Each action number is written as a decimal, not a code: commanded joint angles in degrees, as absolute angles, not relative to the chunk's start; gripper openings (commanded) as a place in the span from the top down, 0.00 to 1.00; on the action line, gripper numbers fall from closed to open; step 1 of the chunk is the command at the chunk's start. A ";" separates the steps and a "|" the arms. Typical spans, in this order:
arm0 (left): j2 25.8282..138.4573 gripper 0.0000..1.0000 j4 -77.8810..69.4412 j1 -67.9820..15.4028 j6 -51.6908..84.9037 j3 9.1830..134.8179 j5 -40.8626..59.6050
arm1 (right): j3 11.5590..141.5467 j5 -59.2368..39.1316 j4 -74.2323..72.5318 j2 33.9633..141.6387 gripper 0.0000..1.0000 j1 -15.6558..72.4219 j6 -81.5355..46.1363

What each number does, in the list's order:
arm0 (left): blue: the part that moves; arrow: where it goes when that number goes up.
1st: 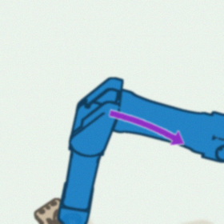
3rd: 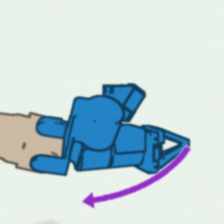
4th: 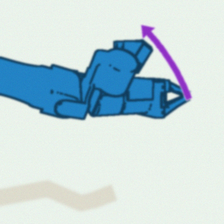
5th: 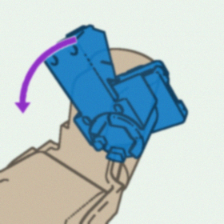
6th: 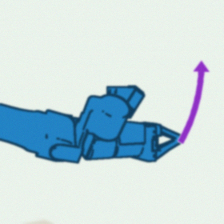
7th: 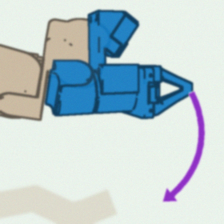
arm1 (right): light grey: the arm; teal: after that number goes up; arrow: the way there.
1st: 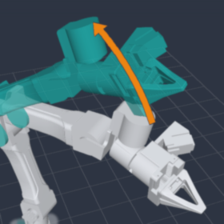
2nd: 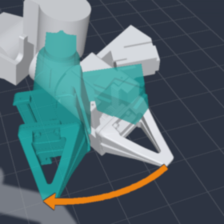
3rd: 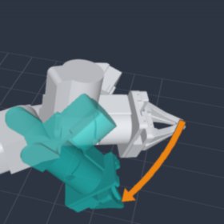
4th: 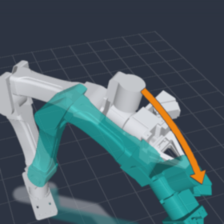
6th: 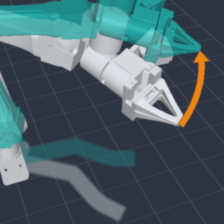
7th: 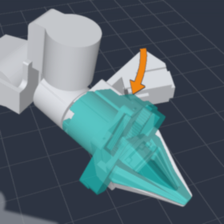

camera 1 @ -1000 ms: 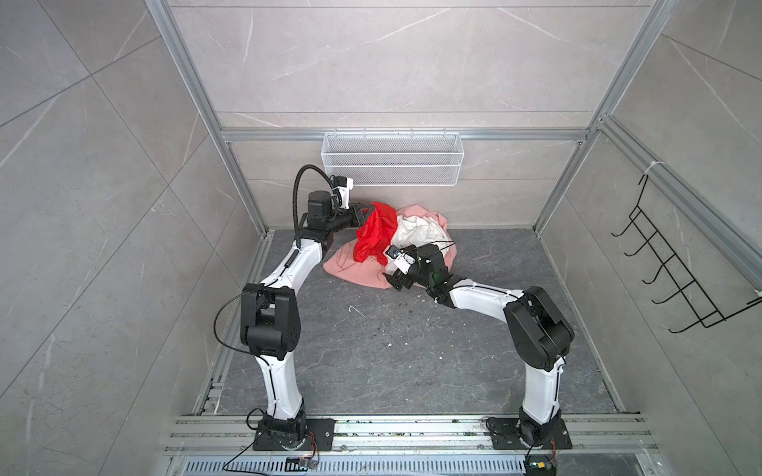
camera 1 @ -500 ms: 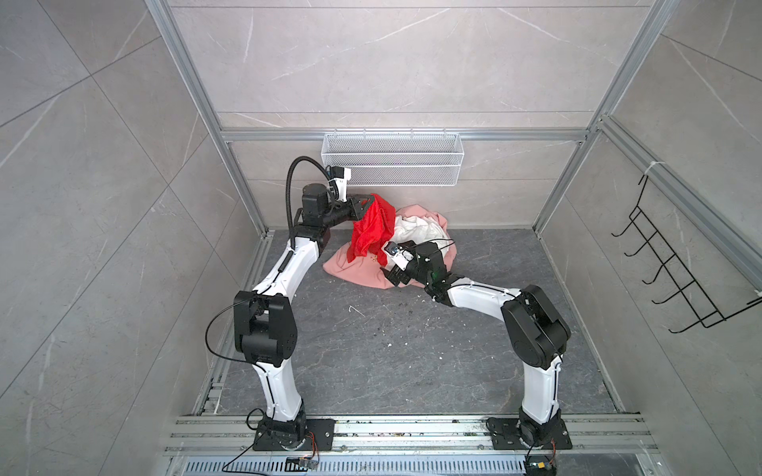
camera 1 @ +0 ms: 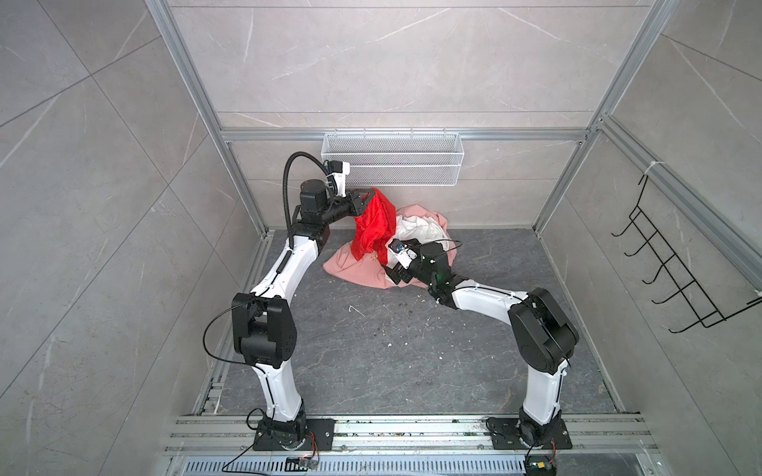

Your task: Pick out a specific cloth from the pile

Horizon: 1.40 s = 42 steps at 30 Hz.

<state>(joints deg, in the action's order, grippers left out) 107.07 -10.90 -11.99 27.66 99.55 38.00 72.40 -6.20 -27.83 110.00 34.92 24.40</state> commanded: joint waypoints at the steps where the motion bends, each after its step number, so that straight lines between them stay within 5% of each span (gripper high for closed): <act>1: 101.85 1.00 -17.53 -12.15 28.63 102.63 38.75 | 71.42 -5.10 -30.68 106.99 0.00 35.33 22.74; 42: 98.52 1.00 -29.51 -12.15 35.84 103.36 32.52 | 68.12 -5.27 -34.38 102.02 0.00 35.33 18.36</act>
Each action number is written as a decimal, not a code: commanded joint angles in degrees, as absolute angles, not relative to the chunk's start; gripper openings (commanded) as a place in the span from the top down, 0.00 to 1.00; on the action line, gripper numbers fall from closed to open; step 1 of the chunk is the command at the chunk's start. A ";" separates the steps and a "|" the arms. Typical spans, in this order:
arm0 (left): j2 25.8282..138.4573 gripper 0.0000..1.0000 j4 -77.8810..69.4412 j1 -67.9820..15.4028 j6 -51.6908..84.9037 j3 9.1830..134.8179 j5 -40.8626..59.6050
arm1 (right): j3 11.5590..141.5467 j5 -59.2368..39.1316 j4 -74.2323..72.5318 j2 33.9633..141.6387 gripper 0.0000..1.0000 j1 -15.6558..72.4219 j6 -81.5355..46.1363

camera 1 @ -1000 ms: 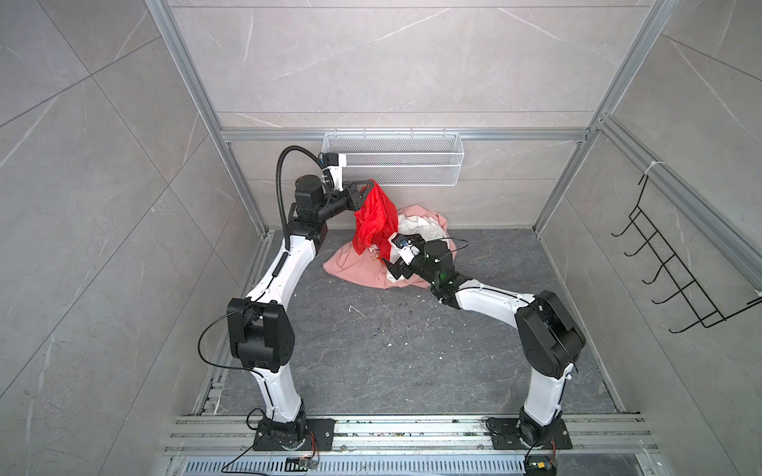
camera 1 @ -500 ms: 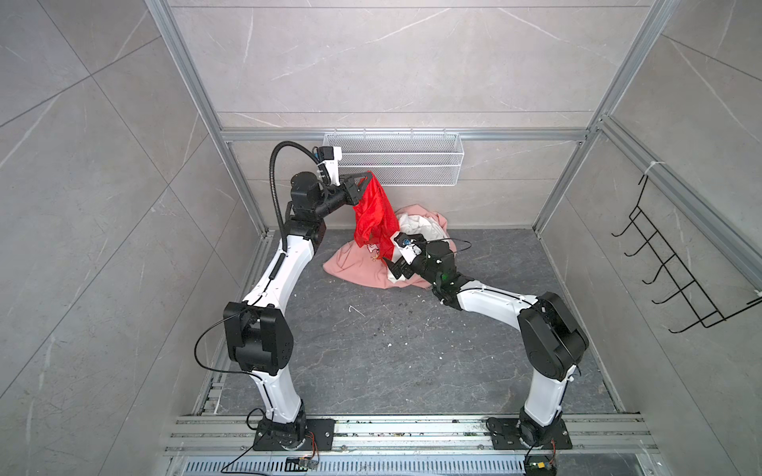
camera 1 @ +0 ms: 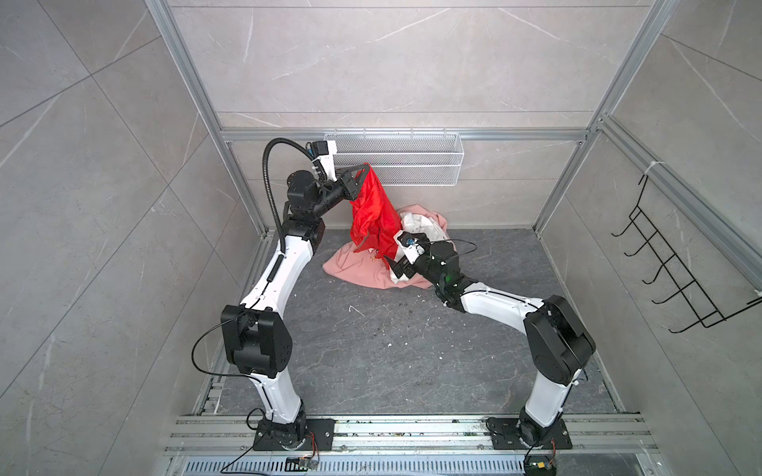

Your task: Pick out a specific cloth from the pile

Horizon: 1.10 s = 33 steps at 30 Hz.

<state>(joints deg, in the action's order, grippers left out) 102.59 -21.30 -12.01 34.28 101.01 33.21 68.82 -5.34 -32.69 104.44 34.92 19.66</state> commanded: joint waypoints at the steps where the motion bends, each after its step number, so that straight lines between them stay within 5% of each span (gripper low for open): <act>1: 98.53 1.00 -29.58 -12.14 35.93 103.48 32.52 | 68.03 -5.27 -34.46 101.87 0.00 35.31 18.35; 33: 94.64 1.00 -29.53 -11.98 37.60 105.44 33.07 | 66.72 -7.90 -34.39 98.23 0.00 35.32 16.61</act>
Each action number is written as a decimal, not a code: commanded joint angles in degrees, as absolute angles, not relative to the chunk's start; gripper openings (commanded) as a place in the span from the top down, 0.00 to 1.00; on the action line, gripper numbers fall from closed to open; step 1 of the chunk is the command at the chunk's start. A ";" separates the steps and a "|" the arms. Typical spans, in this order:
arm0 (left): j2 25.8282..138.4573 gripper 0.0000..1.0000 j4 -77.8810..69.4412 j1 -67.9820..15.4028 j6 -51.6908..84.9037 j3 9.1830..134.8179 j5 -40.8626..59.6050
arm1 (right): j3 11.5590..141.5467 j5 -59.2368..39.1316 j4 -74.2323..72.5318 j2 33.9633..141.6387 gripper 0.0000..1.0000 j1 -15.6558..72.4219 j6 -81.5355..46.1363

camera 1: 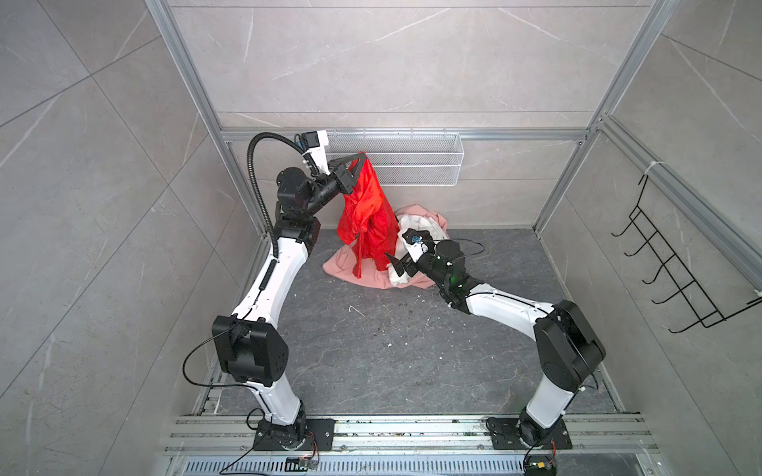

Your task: Pick out a specific cloth from the pile

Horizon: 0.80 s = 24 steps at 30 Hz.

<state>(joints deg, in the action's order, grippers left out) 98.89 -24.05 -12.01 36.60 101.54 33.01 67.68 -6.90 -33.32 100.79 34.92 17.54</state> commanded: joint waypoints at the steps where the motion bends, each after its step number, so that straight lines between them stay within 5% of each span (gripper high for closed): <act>1: 94.57 1.00 -29.53 -11.95 37.78 105.70 33.42 | 66.57 -8.06 -34.31 98.04 0.00 35.38 16.58; 24: 92.64 1.00 -35.03 -11.56 46.58 108.54 34.63 | 67.04 -15.27 -35.21 96.23 0.00 35.44 7.83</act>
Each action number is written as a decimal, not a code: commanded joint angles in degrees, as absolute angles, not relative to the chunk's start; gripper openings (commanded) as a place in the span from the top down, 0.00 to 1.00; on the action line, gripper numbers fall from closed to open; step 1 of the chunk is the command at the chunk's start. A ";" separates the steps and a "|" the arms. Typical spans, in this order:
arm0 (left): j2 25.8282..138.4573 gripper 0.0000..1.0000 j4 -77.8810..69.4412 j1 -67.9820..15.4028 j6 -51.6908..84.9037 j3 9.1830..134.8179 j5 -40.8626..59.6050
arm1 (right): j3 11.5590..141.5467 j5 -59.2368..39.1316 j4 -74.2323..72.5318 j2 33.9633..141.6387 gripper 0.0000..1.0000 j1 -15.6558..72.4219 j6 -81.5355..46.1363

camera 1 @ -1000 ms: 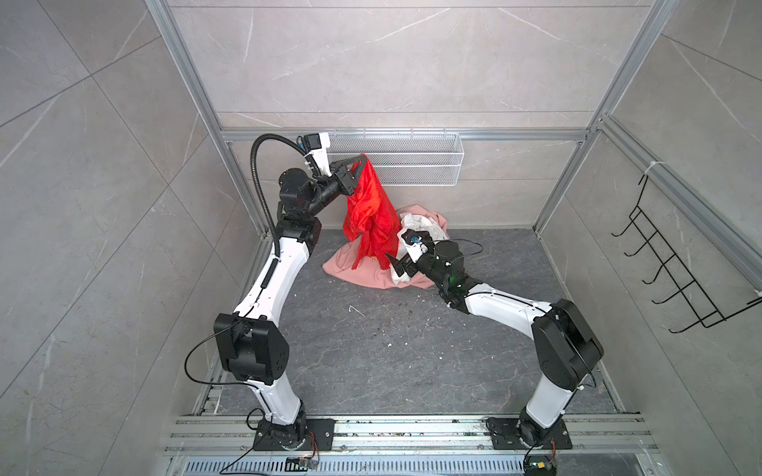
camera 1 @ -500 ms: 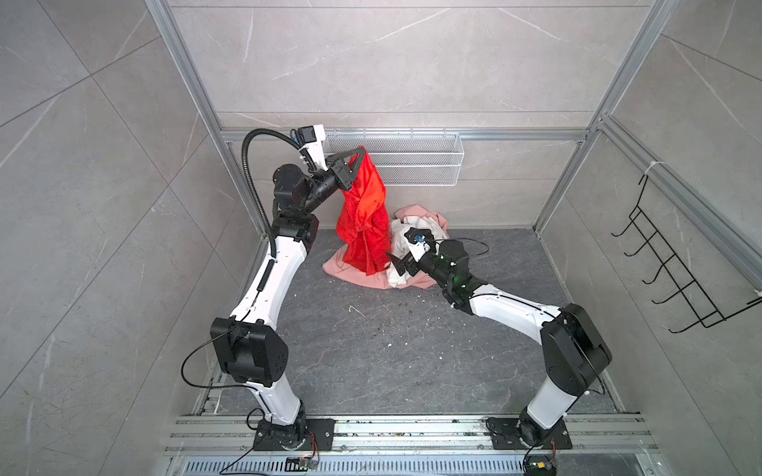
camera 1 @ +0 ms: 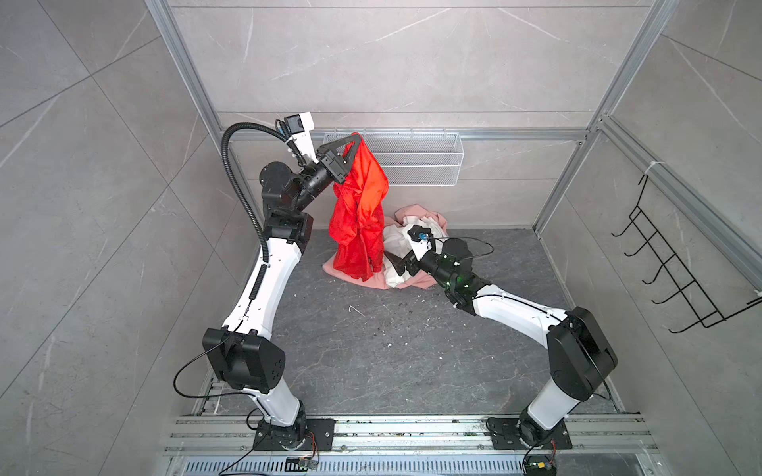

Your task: Pick out a specific cloth from the pile

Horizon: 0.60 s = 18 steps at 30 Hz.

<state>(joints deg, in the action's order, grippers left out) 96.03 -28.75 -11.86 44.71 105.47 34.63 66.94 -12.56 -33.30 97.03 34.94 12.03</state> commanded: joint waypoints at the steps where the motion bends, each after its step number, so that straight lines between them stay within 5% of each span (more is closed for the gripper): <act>1: 92.55 1.00 -35.19 -11.59 46.84 108.63 34.63 | 67.29 -15.71 -35.59 96.55 0.01 35.56 6.73; 10: 91.63 1.00 -35.53 -11.56 47.57 108.35 34.54 | 67.91 -16.17 -38.16 98.49 0.00 37.59 1.73; 18: 91.32 1.00 -36.54 -11.64 48.40 107.65 34.37 | 68.50 -7.29 -39.28 100.25 0.00 40.78 -0.30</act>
<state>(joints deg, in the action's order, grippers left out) 94.61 -30.63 -11.86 47.55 105.54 34.63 66.98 -11.51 -37.19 98.87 39.64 1.67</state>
